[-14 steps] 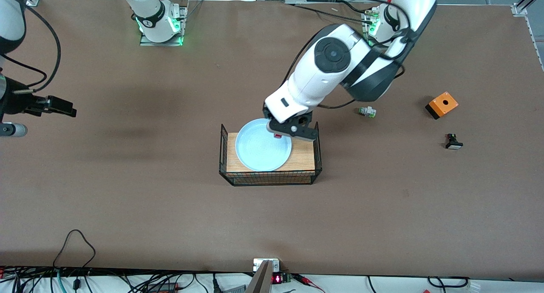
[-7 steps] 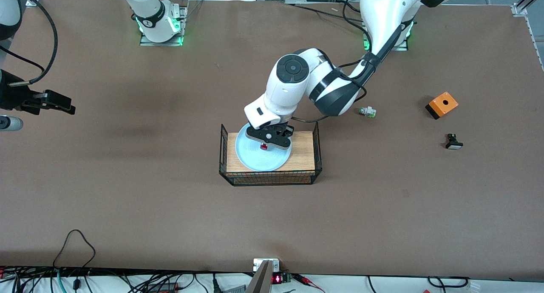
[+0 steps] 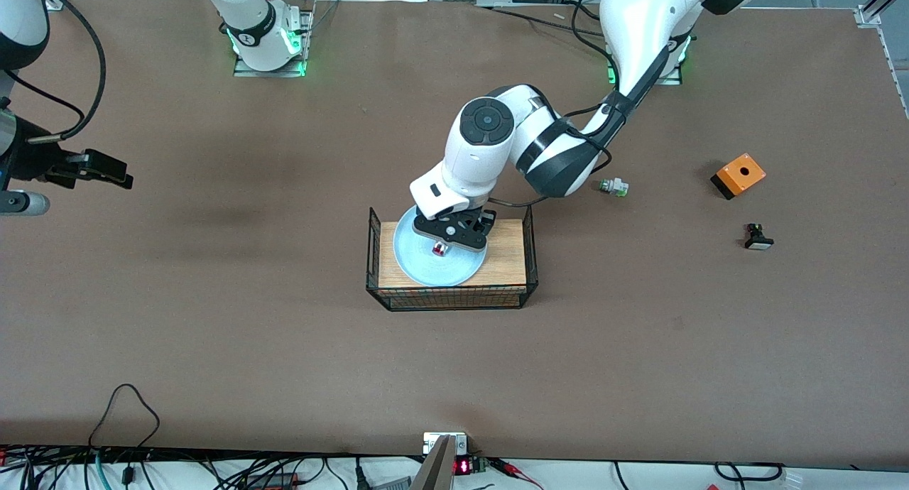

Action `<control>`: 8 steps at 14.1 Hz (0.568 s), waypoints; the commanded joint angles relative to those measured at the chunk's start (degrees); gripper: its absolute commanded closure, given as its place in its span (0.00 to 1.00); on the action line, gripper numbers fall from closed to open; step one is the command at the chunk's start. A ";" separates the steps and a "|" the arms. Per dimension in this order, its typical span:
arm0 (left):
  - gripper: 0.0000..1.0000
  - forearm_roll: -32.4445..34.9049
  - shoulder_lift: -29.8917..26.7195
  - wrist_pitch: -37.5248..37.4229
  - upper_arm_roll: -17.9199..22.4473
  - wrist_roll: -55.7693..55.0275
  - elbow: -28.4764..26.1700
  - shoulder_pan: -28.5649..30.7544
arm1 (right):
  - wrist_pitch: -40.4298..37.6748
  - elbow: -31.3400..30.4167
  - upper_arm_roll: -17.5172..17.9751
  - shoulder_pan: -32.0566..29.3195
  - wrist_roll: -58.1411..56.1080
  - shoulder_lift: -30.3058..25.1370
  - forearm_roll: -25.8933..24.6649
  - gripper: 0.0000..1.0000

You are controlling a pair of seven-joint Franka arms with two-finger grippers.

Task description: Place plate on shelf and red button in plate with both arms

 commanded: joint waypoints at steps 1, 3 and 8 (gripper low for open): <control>0.00 0.34 -5.62 -8.28 0.13 -1.19 1.28 0.38 | 1.38 -5.71 1.11 -0.87 1.18 -5.61 -0.76 0.00; 0.00 0.16 -10.71 -16.53 -0.22 -1.10 1.37 1.86 | 1.11 -5.44 1.11 -0.87 1.18 -5.96 -0.85 0.00; 0.00 0.34 -21.53 -34.83 -0.40 -0.05 1.37 10.10 | -0.90 -4.66 1.55 -0.43 1.09 -6.75 -0.94 0.00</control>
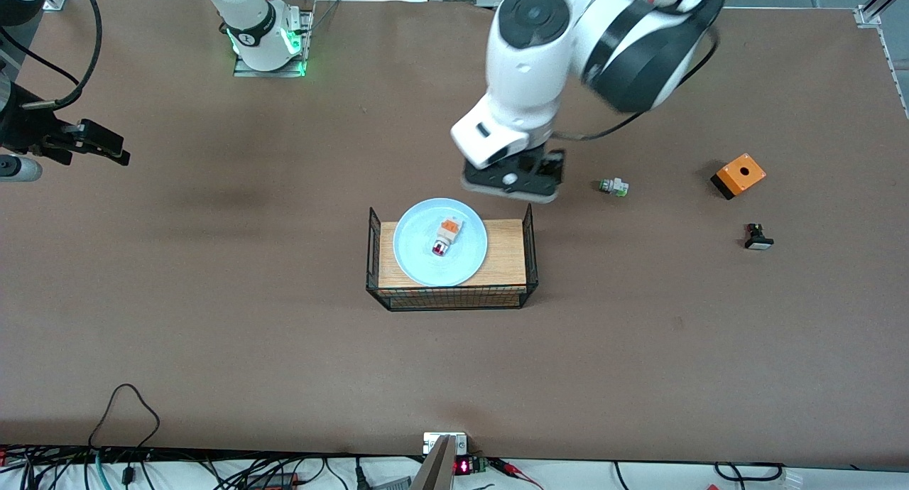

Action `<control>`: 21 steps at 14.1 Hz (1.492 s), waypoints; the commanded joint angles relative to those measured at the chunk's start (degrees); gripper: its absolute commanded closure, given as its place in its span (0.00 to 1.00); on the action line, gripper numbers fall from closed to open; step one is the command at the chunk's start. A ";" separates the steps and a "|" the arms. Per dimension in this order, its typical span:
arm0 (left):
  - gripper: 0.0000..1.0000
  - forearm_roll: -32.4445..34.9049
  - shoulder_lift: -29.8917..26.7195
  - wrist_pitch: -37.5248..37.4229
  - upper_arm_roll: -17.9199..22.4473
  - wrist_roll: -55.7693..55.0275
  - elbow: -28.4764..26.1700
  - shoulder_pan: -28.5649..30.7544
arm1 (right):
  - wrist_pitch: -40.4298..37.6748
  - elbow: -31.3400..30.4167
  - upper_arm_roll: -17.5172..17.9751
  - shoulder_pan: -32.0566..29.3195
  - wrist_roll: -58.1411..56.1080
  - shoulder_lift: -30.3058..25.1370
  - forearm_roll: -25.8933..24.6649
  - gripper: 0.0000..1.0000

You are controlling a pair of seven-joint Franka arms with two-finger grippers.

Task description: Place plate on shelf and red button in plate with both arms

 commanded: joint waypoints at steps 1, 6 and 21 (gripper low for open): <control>0.00 0.34 -5.77 -5.27 -0.43 0.74 -1.82 6.87 | -1.16 0.50 1.42 -0.52 0.70 -0.79 -0.76 0.00; 0.00 -3.69 -10.61 -9.59 3.68 12.40 -3.66 14.88 | -1.25 1.39 1.42 -0.44 0.17 -0.34 -0.76 0.00; 0.00 -12.58 -25.92 2.36 24.36 31.24 -28.36 14.89 | -1.43 1.39 1.42 -0.44 0.34 -0.43 -0.76 0.00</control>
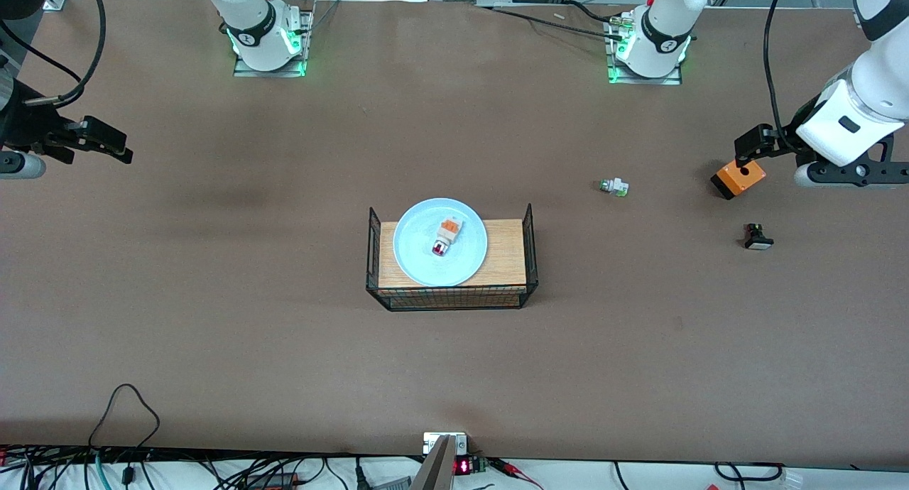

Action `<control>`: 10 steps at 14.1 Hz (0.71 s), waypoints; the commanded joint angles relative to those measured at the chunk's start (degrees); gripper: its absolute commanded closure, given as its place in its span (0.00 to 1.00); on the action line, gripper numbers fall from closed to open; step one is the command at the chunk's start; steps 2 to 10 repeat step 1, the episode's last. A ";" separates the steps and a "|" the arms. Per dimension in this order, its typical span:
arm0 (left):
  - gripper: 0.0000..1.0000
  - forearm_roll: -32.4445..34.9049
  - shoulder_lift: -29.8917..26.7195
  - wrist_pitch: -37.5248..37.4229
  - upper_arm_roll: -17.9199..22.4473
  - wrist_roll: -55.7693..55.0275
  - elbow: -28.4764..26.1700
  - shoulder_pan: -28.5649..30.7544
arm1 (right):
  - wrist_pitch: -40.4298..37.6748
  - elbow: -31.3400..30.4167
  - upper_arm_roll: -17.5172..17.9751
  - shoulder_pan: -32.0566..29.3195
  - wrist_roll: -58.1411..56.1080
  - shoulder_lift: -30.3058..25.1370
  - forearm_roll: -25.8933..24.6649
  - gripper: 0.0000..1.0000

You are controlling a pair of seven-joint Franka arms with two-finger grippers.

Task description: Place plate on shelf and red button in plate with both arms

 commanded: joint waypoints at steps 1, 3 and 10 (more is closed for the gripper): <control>0.00 -0.68 -1.36 0.97 0.07 0.88 -1.38 0.01 | -1.08 0.66 0.66 -0.45 0.35 -0.39 -0.76 0.00; 0.00 -0.68 -1.36 0.97 0.07 0.88 -1.38 0.01 | -1.08 0.66 0.66 -0.45 0.35 -0.39 -0.76 0.00; 0.00 -0.68 -1.36 0.97 0.07 0.88 -1.38 0.01 | -1.08 0.66 0.66 -0.45 0.35 -0.39 -0.76 0.00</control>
